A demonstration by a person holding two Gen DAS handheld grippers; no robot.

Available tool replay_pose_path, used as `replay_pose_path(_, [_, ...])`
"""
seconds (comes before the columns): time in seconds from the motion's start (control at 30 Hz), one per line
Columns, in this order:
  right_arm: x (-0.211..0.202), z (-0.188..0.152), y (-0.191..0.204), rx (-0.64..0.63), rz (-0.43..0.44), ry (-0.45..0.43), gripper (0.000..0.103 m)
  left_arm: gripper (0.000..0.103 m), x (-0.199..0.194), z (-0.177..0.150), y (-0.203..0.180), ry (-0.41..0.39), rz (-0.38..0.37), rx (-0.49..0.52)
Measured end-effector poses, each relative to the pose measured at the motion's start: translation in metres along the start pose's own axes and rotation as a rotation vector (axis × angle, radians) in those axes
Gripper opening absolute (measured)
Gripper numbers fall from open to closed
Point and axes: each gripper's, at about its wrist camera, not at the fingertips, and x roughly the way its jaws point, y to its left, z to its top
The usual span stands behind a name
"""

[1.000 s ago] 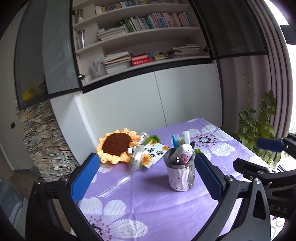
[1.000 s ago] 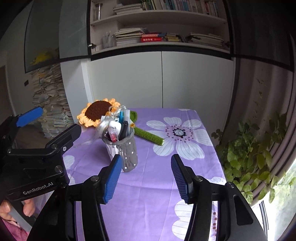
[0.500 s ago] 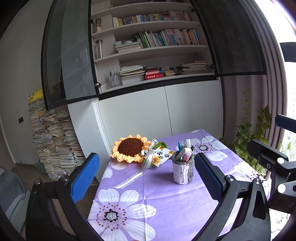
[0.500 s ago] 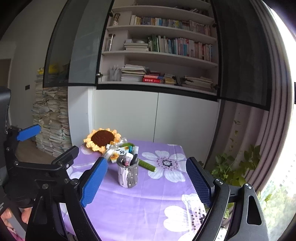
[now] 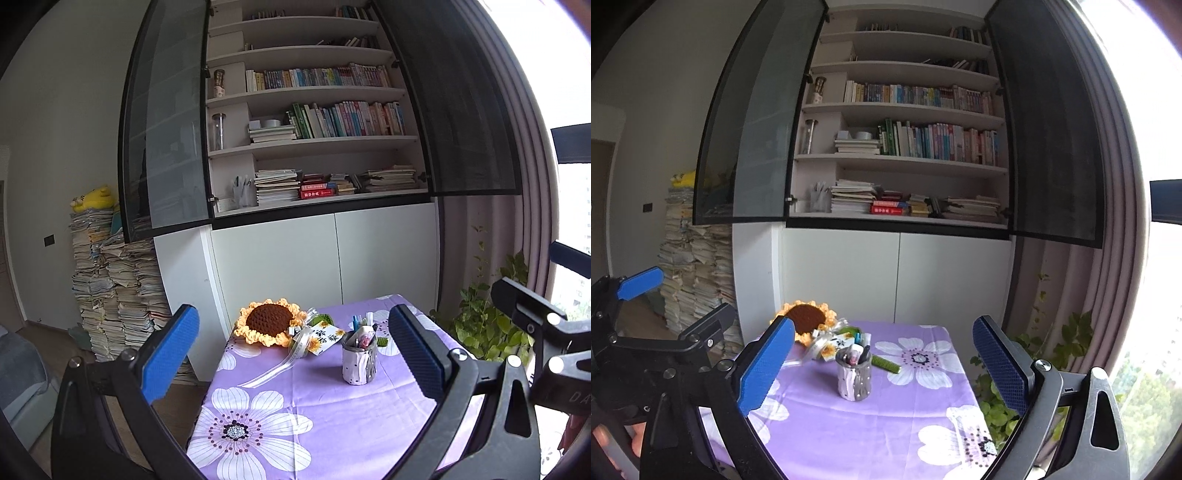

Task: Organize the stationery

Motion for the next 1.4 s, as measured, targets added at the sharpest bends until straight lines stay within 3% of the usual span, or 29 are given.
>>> replay_pose_path(0.67, [-0.018,-0.003,0.003,-0.001,0.002,-0.015,0.098,0.102,-0.014,-0.002,-0.002,-0.014,-0.021,0.001])
replay_pose_path(1.4, [-0.008,-0.008,-0.006,0.036,0.0,0.023,0.098,0.102,-0.008,-0.004,-0.002,0.012,-0.035,-0.018])
